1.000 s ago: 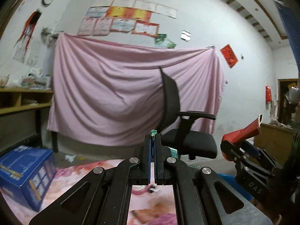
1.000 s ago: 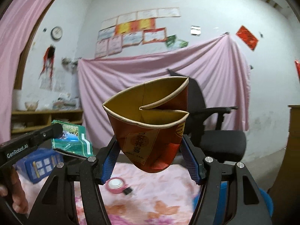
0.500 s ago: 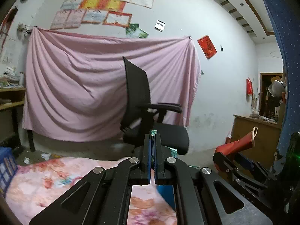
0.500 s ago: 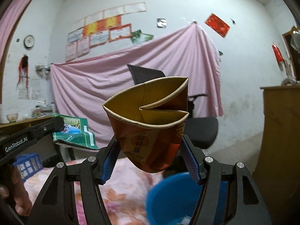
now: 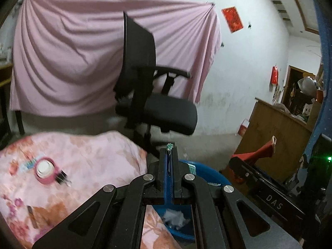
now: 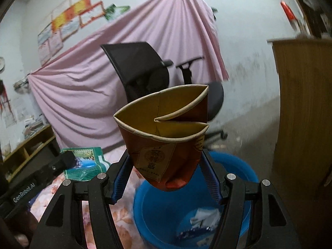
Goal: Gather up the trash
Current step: 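Open both grippers to drop the cup and packet into the basin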
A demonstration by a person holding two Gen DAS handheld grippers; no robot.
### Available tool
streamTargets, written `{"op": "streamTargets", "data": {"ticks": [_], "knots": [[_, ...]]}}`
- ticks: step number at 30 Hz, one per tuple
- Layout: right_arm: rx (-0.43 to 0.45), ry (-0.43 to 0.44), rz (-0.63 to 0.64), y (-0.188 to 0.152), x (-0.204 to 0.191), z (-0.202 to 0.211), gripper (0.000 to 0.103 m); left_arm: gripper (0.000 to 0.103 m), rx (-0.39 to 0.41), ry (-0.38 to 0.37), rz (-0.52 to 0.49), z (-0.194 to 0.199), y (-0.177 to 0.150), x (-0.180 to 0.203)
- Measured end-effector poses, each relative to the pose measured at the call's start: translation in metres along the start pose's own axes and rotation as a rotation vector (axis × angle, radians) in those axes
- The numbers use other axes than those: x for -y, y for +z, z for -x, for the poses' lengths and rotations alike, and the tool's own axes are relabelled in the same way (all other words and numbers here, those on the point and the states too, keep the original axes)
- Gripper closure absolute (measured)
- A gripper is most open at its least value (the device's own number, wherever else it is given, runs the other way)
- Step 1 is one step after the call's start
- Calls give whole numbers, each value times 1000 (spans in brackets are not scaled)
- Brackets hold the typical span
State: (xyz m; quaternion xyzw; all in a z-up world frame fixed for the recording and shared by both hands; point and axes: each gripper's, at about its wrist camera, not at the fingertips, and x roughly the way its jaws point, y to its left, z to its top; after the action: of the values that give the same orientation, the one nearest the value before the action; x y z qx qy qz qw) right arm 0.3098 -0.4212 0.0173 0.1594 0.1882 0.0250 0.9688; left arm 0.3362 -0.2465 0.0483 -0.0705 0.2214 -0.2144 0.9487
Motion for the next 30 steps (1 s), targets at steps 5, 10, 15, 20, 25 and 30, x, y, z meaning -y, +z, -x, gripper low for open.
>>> {"op": "streamTargets", "data": {"ticks": [5,10,15,20,25,30], "knots": [[-87,-12,-35,-1,16,-13,39,102,-88,-8,57,-17,-7,-4],[-154,-11,-53,-5,25,-23,39,102,-148,-17,77,-26,-15,-2],[-181,-14,-65,-8,31,-25,36,100,-203,-46,106,-33,-18,-4],[-178,-20,-72,-6,35,-27,33,89,-217,-47,125,-33,-17,-8],[-165,-20,-65,-6,34,-26,29,75,-203,-49,132,-30,-16,-9],[-144,-28,-51,-3,34,-24,27,70,-205,-40,126,-30,-15,-11]]}}
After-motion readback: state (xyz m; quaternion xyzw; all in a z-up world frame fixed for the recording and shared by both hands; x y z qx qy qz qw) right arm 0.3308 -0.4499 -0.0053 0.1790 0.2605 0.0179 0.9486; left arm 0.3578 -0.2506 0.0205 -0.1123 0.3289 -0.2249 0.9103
